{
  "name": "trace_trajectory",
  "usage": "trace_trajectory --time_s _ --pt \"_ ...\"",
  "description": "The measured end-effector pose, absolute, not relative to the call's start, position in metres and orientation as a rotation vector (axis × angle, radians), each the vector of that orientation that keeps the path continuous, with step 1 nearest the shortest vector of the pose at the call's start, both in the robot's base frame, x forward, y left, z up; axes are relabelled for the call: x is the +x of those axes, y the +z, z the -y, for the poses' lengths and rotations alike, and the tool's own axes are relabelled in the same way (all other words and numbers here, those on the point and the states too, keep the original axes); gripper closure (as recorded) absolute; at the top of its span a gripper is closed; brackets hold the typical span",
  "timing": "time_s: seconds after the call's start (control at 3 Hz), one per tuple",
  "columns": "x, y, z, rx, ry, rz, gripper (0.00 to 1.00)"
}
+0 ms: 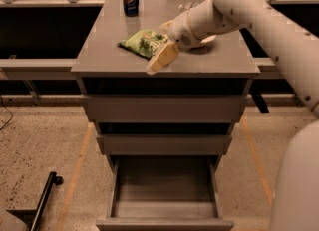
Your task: Place green jalapeno chip bag into bottom drawer
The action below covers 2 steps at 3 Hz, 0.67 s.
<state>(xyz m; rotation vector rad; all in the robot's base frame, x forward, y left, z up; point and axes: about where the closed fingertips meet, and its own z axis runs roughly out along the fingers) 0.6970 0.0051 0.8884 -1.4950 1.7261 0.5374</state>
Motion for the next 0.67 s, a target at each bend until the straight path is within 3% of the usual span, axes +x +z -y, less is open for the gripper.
trace_trajectory --time_s 0.33,0.67 --pt "0.728 0.877 -0.017 -1.465 0.579 -1.707 0.0" --pt "0.749 0.869 -0.025 -1.45 0.601 -1.706 0.15"
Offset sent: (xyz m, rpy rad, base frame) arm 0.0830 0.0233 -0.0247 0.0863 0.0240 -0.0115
